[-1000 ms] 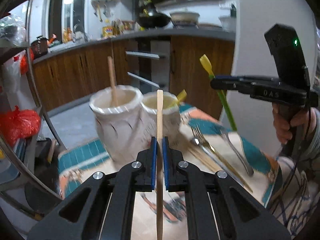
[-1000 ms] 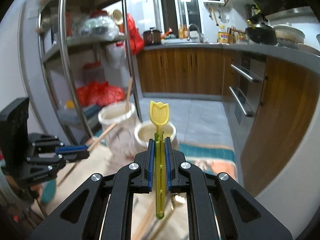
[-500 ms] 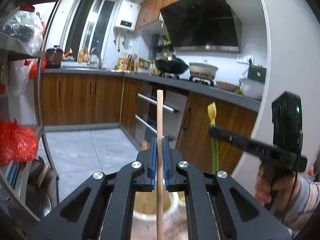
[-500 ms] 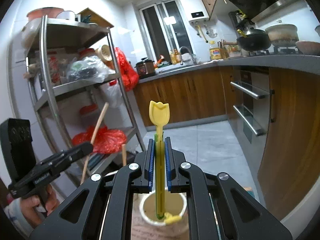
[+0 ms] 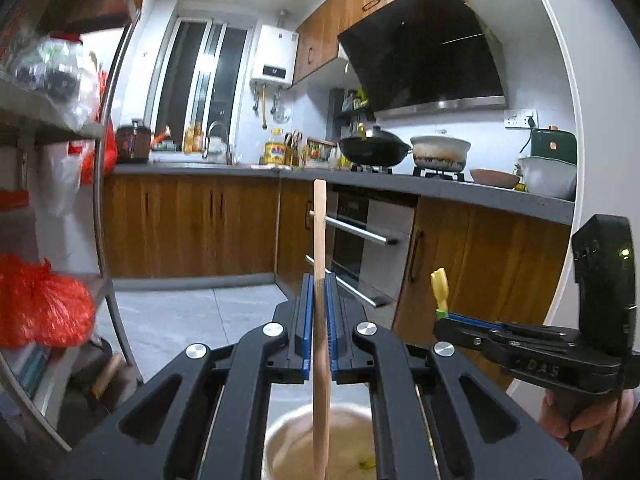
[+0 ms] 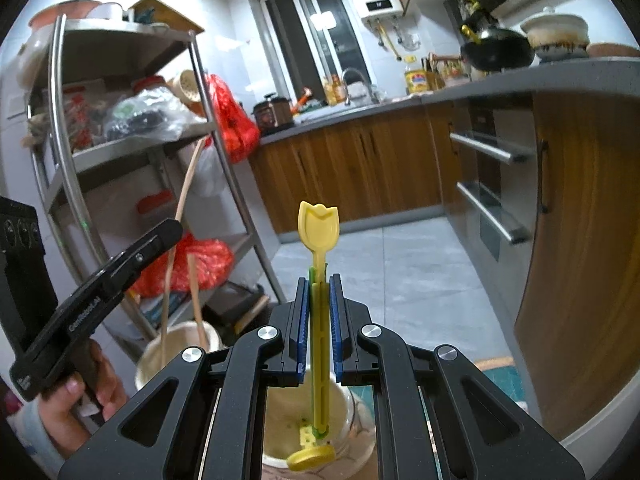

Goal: Organize utensils
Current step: 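Drop the chopstick into the large holder while the right tool drops its utensil in the small one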

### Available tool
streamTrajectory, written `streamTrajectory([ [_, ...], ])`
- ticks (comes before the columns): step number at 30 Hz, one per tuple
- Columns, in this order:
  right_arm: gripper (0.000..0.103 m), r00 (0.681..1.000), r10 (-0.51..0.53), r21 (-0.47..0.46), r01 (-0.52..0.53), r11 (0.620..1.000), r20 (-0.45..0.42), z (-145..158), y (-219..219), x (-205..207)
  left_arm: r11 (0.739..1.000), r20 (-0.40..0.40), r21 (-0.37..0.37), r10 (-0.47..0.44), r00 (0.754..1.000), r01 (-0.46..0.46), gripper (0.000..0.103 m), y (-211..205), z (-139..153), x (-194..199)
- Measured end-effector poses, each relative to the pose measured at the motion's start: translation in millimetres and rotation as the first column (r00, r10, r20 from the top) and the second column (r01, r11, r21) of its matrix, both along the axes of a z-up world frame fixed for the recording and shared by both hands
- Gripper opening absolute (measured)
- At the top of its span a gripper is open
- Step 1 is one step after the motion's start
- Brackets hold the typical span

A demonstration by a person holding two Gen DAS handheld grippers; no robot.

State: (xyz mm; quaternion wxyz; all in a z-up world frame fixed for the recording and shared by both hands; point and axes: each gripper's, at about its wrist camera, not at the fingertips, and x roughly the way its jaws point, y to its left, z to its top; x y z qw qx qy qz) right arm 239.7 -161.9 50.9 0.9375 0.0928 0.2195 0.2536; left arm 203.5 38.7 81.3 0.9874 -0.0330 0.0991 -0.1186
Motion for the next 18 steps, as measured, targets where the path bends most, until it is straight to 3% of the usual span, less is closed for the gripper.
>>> streamTrajectory([
  [6,0.011,0.999,0.015,-0.022,-0.016,1.0,-0.044,-15.1,1.9,2.3,1.0,-0.073,0.005,-0.015,0.997,0.015,0.006,8.2,-13.2,-13.3],
  [14,0.011,0.996,0.025,-0.032,-0.028,0.999,-0.087,-28.4,-1.5,-1.9,0.997,-0.189,0.077,0.01,0.982,0.004,0.006,11.1,-27.3,-28.5],
  [18,0.011,0.995,0.025,-0.042,-0.029,0.999,-0.095,-32.1,-0.5,-5.9,0.995,-0.196,0.102,0.028,0.98,-0.008,0.006,11.9,-29.2,-31.6],
])
